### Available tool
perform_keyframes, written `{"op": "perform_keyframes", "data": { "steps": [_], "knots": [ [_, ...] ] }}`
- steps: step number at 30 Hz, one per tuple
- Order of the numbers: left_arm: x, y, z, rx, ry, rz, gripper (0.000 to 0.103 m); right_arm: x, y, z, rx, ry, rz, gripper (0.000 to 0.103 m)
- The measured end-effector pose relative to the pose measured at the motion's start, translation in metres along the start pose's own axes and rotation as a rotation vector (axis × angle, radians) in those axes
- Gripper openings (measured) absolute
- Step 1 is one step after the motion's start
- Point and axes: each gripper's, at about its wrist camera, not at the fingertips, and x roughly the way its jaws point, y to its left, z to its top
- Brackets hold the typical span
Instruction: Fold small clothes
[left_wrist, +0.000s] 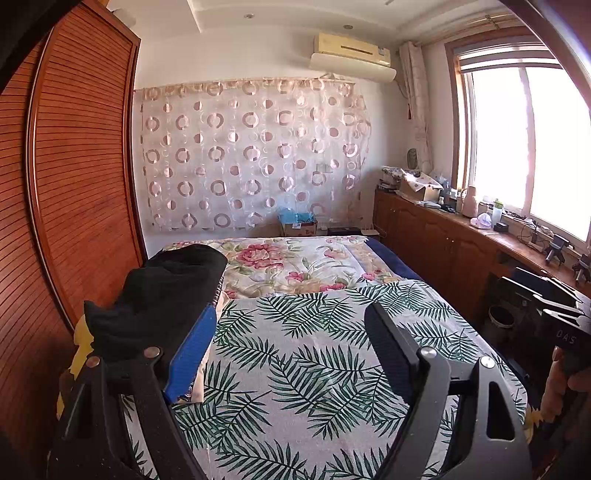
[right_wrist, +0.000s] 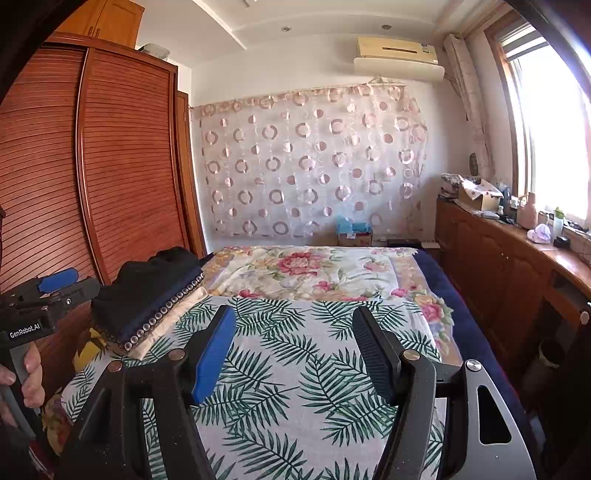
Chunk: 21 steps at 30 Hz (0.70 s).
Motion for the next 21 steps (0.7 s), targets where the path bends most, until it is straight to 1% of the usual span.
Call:
{"op": "perform_keyframes", "data": {
  "steps": [21],
  "knots": [
    [-0.0001,-0.0001,-0.0016,0.000,-0.003,0.001,0.083,-0.0001,-0.0032,0.0003,-0.002,-0.005,0.000,0.068]
  ]
}}
